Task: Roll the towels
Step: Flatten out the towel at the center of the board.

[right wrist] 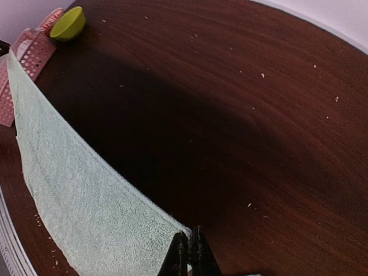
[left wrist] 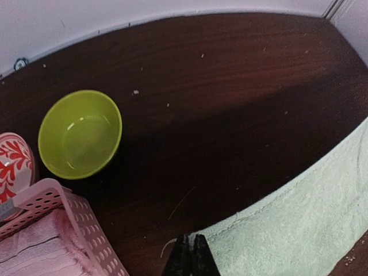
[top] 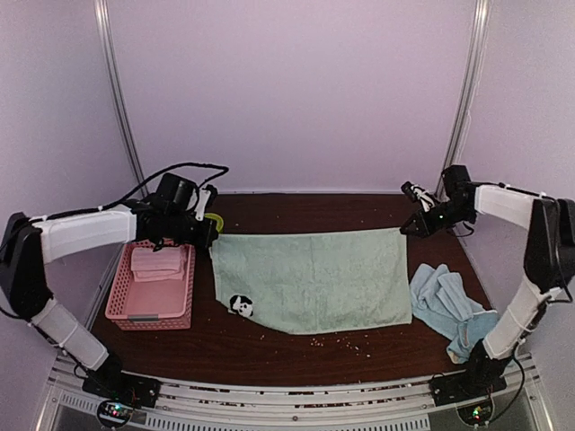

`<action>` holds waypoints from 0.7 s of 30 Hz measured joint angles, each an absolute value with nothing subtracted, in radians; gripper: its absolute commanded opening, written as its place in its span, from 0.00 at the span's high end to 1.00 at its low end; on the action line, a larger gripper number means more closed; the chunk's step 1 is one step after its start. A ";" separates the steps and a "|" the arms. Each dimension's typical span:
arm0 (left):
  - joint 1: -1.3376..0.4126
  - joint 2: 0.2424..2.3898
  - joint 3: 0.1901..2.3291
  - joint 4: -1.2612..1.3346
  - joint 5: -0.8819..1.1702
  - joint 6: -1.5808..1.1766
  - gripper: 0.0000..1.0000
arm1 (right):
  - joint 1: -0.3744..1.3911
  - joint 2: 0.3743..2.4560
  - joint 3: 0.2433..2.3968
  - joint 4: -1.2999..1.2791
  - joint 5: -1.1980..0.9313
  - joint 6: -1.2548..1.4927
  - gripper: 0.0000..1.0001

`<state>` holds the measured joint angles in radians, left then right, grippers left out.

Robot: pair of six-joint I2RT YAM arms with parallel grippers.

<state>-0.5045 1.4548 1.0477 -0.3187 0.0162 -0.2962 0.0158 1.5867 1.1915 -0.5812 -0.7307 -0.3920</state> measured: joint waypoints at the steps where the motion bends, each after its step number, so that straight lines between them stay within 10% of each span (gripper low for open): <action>1: -0.505 1.523 1.062 -0.315 0.007 -0.294 1.00 | 0.017 1.680 1.236 -0.584 -0.716 -0.394 1.00; 8: -0.501 1.769 1.193 -0.305 -0.035 -0.285 1.00 | 0.023 2.130 1.598 -0.620 -0.638 -0.383 1.00; 21: -0.463 1.926 1.391 -0.271 -0.091 -0.240 1.00 | 0.028 2.211 1.749 -0.582 -0.599 -0.316 1.00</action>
<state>-0.4633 1.9263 1.3911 -0.2714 -0.0910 -0.2398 0.0280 2.2108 1.7493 -0.5823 -0.5987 -0.3161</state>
